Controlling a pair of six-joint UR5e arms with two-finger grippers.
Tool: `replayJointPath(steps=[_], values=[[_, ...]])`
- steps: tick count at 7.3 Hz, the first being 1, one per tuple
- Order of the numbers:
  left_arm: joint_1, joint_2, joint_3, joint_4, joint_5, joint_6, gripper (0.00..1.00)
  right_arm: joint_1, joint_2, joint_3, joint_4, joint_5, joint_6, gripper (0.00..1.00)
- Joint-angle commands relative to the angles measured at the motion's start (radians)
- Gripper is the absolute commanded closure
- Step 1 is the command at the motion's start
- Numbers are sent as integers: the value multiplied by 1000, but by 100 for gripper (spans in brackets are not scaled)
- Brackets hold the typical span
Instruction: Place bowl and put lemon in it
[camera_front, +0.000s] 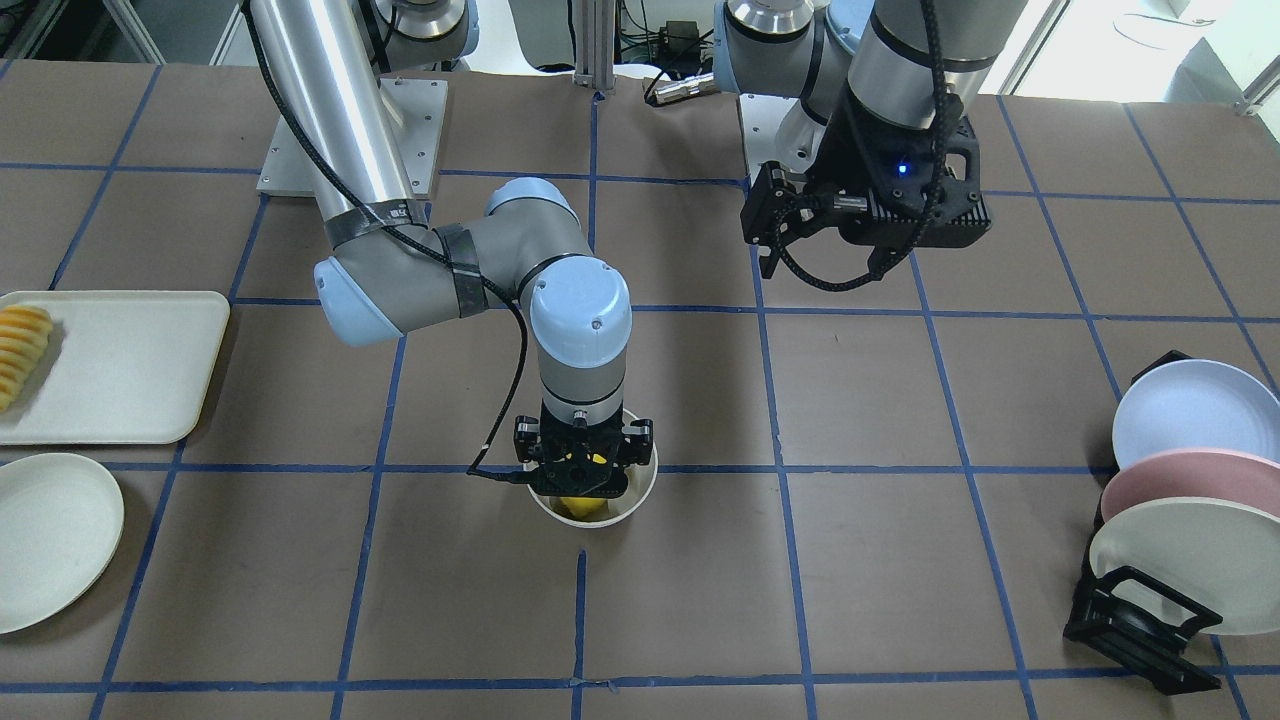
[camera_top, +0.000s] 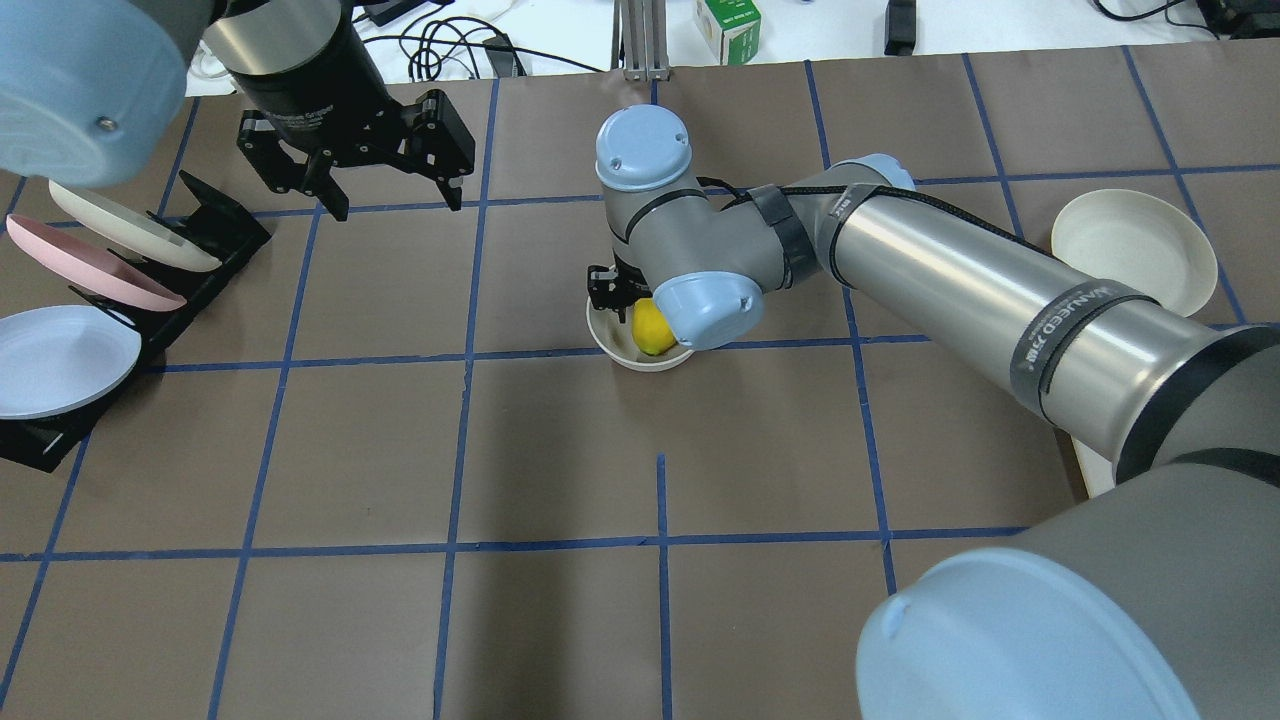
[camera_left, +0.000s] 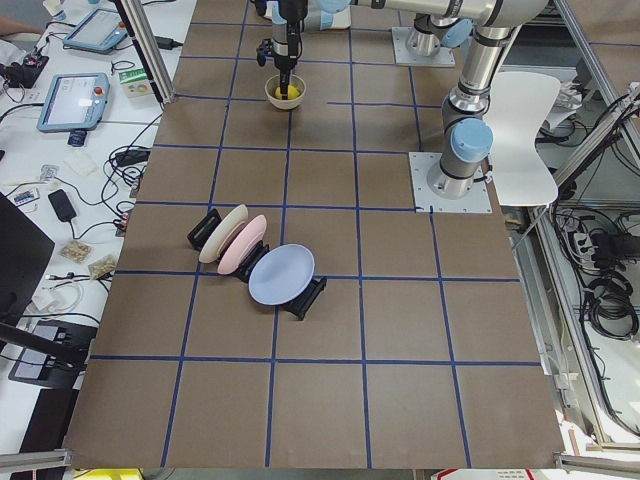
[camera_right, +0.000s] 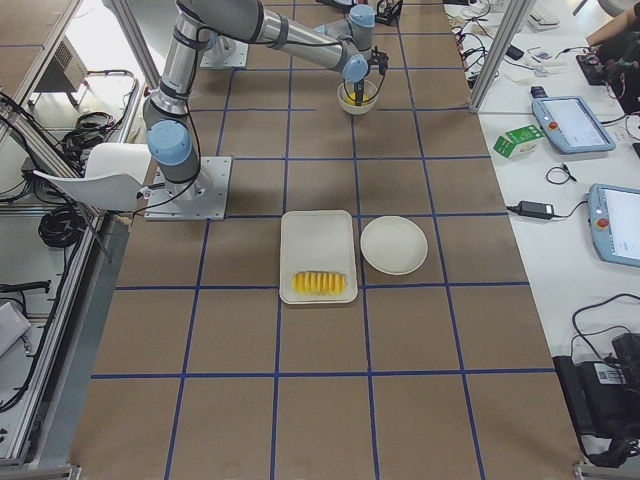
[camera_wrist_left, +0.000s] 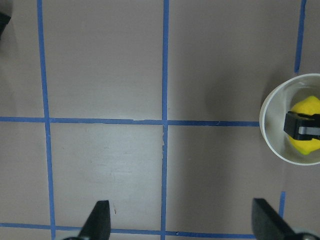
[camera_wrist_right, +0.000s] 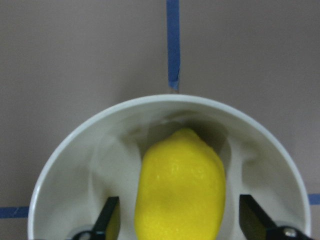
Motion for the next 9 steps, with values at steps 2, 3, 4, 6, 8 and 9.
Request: replayJointPath(steps=[2, 3, 4, 6, 8, 9], values=[[46, 38, -59, -14, -6, 131, 0, -68, -227, -6, 139, -31, -30, 0], [66, 41, -60, -15, -4, 141, 0, -125, -302, -9, 204, -27, -105, 0], [90, 41, -62, -14, -6, 141, 0, -180, -368, -8, 288, -19, -153, 0], [106, 43, -65, -20, 5, 143, 0, -249, -487, 0, 440, -19, -195, 0], [104, 64, -85, -20, 6, 141, 0, -280, -516, -2, 491, -17, -248, 0], [104, 75, -101, -18, 8, 143, 0, -282, -516, -6, 490, -16, -253, 0]])
